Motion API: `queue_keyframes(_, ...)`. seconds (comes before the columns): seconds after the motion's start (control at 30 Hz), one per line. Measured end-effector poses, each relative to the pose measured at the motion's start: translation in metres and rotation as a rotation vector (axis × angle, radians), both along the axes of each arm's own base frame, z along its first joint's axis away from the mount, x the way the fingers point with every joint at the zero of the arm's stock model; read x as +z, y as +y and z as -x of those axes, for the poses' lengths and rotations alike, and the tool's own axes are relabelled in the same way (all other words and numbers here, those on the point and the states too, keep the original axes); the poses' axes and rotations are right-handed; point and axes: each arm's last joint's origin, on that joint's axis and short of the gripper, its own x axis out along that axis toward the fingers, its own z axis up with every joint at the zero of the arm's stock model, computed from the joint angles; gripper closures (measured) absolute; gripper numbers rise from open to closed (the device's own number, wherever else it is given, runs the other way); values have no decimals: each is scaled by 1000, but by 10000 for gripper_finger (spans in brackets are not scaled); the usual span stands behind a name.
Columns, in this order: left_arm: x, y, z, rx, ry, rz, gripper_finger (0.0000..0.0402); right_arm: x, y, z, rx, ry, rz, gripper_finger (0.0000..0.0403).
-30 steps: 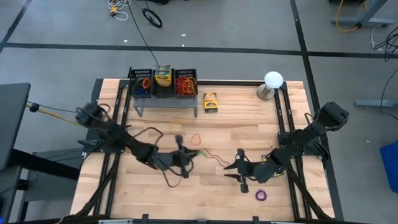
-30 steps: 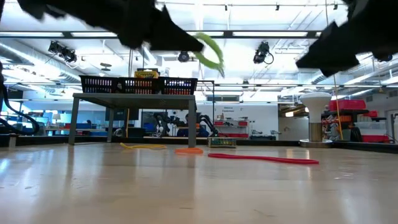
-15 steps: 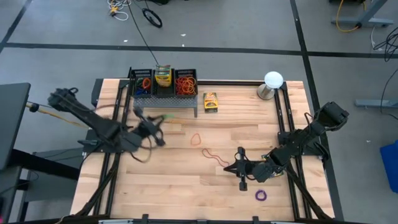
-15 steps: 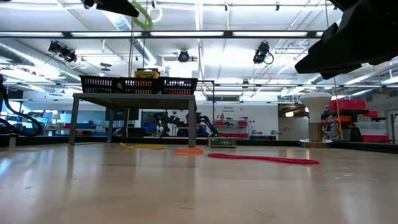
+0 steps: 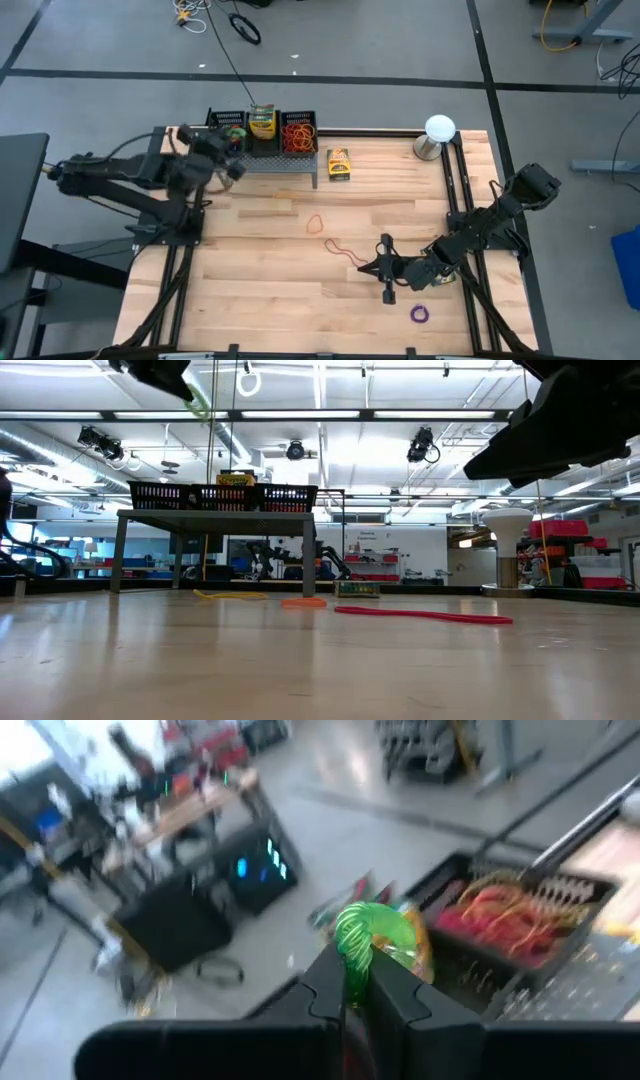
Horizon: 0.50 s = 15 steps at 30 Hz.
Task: Pick & Place Office Desk Supplies
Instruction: Put the green spiral keychain into the left black bin
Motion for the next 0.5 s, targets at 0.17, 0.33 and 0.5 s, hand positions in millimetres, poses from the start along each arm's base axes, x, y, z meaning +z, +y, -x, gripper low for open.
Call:
queue_keyframes(0.17,-1,29,15,133,74,146,383,0,0,0,4,1,5,394)
queue_keyframes(0.33,-4,55,24,164,95,293,383,0,-1,-1,2,1,6,396)
queue_keyframes(0.5,-7,84,33,224,85,375,383,0,-2,-1,-3,1,8,398)
